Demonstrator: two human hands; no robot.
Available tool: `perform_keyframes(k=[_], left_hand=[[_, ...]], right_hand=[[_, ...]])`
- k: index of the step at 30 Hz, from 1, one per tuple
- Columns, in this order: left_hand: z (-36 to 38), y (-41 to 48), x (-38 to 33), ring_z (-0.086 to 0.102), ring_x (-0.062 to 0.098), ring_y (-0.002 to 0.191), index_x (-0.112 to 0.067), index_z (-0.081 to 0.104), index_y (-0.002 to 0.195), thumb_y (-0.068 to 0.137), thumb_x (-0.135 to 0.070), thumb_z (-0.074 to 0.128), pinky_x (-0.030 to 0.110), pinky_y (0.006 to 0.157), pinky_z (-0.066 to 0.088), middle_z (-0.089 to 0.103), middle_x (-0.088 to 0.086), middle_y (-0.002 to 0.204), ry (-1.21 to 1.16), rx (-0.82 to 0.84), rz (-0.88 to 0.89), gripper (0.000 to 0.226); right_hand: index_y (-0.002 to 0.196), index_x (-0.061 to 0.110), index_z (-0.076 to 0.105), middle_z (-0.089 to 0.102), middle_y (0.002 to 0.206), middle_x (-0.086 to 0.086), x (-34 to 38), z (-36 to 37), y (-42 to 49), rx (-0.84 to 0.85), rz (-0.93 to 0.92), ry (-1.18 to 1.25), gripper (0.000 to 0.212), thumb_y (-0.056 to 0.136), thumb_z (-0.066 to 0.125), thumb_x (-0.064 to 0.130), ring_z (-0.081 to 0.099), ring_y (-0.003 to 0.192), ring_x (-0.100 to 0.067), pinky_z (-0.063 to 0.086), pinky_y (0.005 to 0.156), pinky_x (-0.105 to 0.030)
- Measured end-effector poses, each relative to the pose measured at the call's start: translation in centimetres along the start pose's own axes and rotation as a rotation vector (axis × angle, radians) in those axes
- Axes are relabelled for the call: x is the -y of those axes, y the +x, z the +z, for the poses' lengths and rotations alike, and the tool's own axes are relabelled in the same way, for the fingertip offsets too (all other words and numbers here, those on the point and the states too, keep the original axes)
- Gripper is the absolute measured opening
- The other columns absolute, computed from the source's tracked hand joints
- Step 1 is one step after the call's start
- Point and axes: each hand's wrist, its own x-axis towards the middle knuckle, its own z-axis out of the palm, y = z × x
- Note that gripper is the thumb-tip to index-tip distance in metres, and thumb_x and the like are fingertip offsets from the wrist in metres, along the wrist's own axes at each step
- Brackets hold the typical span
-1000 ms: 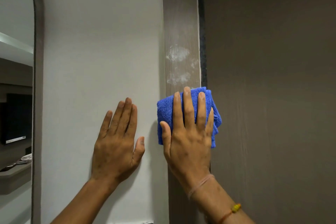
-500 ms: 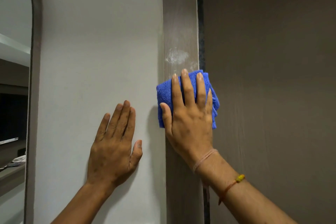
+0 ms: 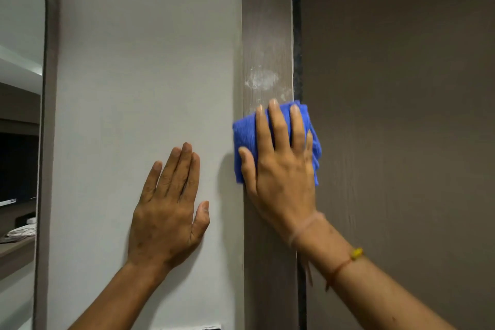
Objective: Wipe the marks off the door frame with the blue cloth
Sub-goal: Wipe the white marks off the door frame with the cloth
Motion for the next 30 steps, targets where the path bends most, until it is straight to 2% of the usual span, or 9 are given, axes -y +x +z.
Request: perform_keyframes(k=[4, 8, 13, 17, 21, 27, 30], left_hand=[[0.2, 0.1, 0.1, 0.010, 0.025, 0.146, -0.006, 0.013, 0.147, 0.087, -0.039, 0.032, 0.039, 0.119, 0.009, 0.015, 0.015, 0.157, -0.012, -0.009, 0.001, 0.071], [0.1, 0.0, 0.1, 0.012, 0.025, 0.146, -0.005, 0.013, 0.147, 0.087, -0.037, 0.032, 0.040, 0.119, 0.011, 0.015, 0.014, 0.157, -0.033, -0.011, 0.001, 0.071], [-0.1, 0.1, 0.0, 0.011, 0.025, 0.146, -0.006, 0.011, 0.148, 0.087, -0.039, 0.030, 0.041, 0.119, 0.011, 0.013, 0.014, 0.157, -0.033, 0.012, 0.004, 0.071], [-0.7, 2.2, -0.1, 0.005, 0.023, 0.147, -0.008, 0.006, 0.148, 0.089, -0.042, 0.026, 0.041, 0.119, 0.008, 0.007, 0.012, 0.159, -0.040, 0.006, 0.011, 0.071], [-1.5, 7.3, -0.9, 0.001, 0.023, 0.147, -0.008, 0.002, 0.148, 0.092, -0.042, 0.017, 0.043, 0.120, 0.008, 0.001, 0.011, 0.158, -0.060, -0.064, -0.035, 0.067], [-1.7, 9.4, -1.3, -0.002, 0.024, 0.146, -0.008, 0.002, 0.148, 0.093, -0.045, 0.007, 0.044, 0.120, 0.007, 0.000, 0.011, 0.159, -0.067, -0.080, -0.050, 0.067], [-1.8, 9.4, -1.3, -0.003, 0.023, 0.146, -0.009, 0.001, 0.148, 0.093, -0.043, 0.007, 0.042, 0.120, 0.004, -0.001, 0.010, 0.159, -0.072, -0.087, -0.050, 0.065]], right_hand=[[0.145, 0.012, 0.024, 0.025, 0.155, -0.012, 0.6, -0.2, 4.2, -0.056, 0.058, 0.016, 0.061, 0.094, 0.031, 0.046, 0.014, 0.144, -0.037, 0.019, 0.113, -0.059], [0.146, 0.011, 0.023, 0.025, 0.155, -0.013, 0.9, 0.6, 1.3, -0.081, 0.086, -0.040, 0.064, 0.094, 0.027, 0.049, 0.017, 0.143, -0.038, 0.020, 0.113, -0.057], [0.145, 0.011, 0.025, 0.029, 0.153, -0.014, 0.6, 1.0, -1.7, -0.017, 0.037, -0.104, 0.071, 0.090, 0.026, 0.056, 0.023, 0.141, -0.039, 0.025, 0.109, -0.060], [0.145, 0.011, 0.026, 0.028, 0.154, -0.014, 0.7, 0.4, 0.0, 0.009, 0.010, -0.125, 0.072, 0.090, 0.025, 0.058, 0.022, 0.141, -0.040, 0.023, 0.110, -0.061], [0.146, 0.011, 0.020, 0.023, 0.156, -0.014, 0.7, 0.0, 2.6, 0.007, 0.013, -0.091, 0.071, 0.091, 0.025, 0.056, 0.014, 0.143, -0.040, 0.016, 0.112, -0.061], [0.145, 0.011, 0.023, 0.027, 0.155, -0.014, 0.7, 0.0, 2.7, -0.004, 0.017, -0.091, 0.070, 0.091, 0.025, 0.056, 0.017, 0.143, -0.040, 0.023, 0.112, -0.062], [0.145, 0.011, 0.023, 0.026, 0.155, -0.015, 0.5, -0.3, 3.7, 0.002, -0.014, -0.080, 0.070, 0.091, 0.026, 0.056, 0.016, 0.143, -0.040, 0.020, 0.112, -0.062]])
